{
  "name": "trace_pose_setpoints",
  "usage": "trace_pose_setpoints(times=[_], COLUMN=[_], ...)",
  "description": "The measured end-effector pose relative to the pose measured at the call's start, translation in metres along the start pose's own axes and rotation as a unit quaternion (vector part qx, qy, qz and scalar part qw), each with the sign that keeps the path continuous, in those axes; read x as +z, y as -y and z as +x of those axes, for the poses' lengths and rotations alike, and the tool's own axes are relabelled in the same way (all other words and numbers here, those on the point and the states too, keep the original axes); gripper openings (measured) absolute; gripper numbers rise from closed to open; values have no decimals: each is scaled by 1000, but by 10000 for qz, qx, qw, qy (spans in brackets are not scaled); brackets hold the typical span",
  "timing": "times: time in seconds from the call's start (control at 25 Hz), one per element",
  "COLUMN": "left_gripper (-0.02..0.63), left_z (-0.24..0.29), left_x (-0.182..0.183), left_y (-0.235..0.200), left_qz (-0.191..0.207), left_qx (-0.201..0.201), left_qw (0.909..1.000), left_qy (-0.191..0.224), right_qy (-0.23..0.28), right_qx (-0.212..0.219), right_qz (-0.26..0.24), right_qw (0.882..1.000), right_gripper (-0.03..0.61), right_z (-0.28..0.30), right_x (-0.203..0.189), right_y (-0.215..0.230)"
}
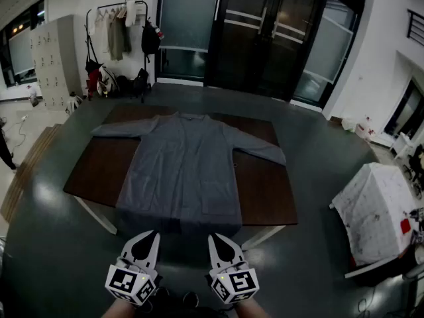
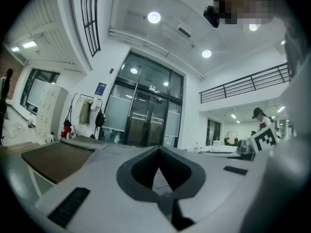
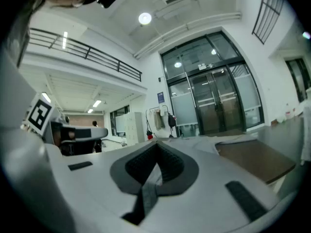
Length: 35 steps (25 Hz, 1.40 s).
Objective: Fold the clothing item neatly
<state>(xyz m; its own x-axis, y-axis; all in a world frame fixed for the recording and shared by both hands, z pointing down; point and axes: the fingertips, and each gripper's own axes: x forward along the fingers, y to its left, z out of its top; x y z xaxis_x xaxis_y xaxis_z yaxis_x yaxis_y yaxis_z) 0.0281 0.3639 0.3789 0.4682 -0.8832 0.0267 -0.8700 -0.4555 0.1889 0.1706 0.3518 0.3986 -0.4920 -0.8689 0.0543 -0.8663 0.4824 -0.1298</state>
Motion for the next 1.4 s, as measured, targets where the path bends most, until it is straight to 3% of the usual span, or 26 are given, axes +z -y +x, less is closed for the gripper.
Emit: trace_pose_setpoints(times=[0.52,0.76,1.4], left_gripper=[9,8,8], left_z=[13,8,4], left_x=[-14,-14,2], left_y=[-18,-26,-14], left_qz=[-182,-111,104], left_qx=[-65,-41,-360], left_qw=[9995,9997,9992], left_qy=[-240,-193,-127], right_qy=[-202,-49,42], right_qx=[-256,-51,-223], right_qz=[92,-296,175], right_qw=[9994,9995,9996], right_gripper=[-12,-12,-12], right_z=[19,24,20], right_x=[-11,-1,11], right_y=[2,-21,-24])
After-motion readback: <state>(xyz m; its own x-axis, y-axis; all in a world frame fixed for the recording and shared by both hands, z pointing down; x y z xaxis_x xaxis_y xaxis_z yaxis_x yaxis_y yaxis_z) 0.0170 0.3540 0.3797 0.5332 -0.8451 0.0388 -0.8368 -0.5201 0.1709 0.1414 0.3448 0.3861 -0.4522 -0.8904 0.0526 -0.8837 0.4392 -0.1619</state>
